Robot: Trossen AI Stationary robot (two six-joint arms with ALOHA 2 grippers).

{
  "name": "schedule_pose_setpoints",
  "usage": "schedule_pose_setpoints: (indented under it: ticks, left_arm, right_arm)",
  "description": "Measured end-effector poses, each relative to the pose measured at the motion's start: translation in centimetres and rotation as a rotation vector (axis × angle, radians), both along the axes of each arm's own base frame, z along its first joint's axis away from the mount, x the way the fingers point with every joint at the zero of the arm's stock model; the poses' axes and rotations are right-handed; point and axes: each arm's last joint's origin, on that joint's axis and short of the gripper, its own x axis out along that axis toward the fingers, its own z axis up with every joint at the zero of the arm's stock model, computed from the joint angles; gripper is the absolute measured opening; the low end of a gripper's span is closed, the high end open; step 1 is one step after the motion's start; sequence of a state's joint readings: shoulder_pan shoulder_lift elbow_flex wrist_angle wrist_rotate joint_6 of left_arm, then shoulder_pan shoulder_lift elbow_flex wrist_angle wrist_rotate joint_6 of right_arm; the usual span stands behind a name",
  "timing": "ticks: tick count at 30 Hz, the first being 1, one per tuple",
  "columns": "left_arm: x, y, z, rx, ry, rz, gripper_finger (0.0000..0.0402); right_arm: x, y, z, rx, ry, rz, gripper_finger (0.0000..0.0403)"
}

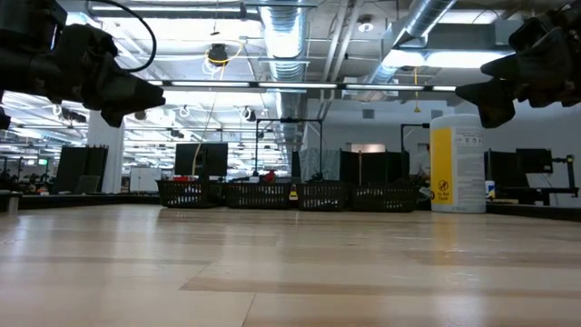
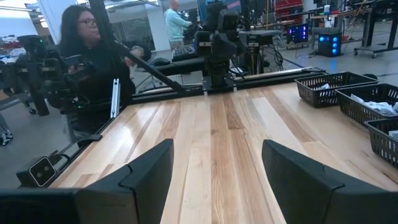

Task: Pick & Place First Aid Supplies
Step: Return to Home Position

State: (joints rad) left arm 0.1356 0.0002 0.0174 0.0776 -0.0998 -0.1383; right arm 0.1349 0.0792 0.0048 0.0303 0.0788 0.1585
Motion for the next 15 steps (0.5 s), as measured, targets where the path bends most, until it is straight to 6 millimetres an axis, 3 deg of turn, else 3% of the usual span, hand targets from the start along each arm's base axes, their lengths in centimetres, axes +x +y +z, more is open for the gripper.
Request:
schedule_pose_setpoints:
  ticks: [15]
  left_arm:
    - [0.01, 0.0, 0.05, 0.001, -0.005, 0.0, 0.0122]
  right_arm:
    - [0.0, 0.0, 0.0, 0.0, 0.0, 0.0, 0.024]
